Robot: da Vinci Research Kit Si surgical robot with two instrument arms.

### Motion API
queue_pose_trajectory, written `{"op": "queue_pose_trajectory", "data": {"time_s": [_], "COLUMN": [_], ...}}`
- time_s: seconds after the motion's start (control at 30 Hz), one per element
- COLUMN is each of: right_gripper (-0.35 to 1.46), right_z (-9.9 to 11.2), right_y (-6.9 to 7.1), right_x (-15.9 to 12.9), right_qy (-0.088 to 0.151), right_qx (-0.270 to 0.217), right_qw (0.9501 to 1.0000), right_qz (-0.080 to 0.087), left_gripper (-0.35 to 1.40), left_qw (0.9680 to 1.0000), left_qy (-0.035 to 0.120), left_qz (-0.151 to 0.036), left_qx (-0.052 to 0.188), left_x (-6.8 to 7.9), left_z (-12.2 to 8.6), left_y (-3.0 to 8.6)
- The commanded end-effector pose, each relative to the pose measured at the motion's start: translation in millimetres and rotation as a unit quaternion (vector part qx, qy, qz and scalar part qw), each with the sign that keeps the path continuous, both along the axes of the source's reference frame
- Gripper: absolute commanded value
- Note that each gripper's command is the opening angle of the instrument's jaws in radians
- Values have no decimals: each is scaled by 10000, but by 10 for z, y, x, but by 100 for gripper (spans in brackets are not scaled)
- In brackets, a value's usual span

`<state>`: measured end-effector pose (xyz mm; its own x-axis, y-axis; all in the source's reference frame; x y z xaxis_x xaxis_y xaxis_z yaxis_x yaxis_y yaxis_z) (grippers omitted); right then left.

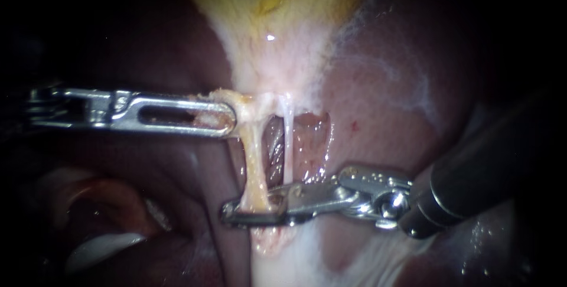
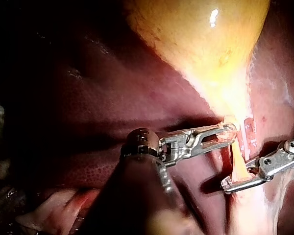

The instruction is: Going back first clip left tube

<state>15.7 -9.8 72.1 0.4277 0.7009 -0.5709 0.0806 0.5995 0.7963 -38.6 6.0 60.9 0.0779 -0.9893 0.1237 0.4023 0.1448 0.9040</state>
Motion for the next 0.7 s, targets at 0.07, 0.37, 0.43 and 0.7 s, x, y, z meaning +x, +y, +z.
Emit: {"op": "queue_pose_trajectory", "data": {"time_s": [0.07, 0.37, 0.43, 0.7], "right_gripper": [-35, 32, 41, 50], "right_z": [1, 1, 1, 5], "right_y": [0, 0, 1, 5], "right_x": [0, -1, -1, -3], "right_qy": [1, 289, 391, 389], "right_qx": [-2, -229, -351, -943], "right_qw": [10000, 9993, 9986, 9945], "right_qz": [1, 28, 28, 219], "left_gripper": [-35, -35, -35, -35], "left_qw": [10000, 10000, 10000, 10000], "left_qy": [-2, 7, 6, 6], "left_qz": [2, -9, -8, -8], "left_qx": [-1, -6, -6, -6], "left_x": [0, 1, 1, 1], "left_z": [0, 0, 0, 0], "left_y": [0, 0, 0, 0]}}
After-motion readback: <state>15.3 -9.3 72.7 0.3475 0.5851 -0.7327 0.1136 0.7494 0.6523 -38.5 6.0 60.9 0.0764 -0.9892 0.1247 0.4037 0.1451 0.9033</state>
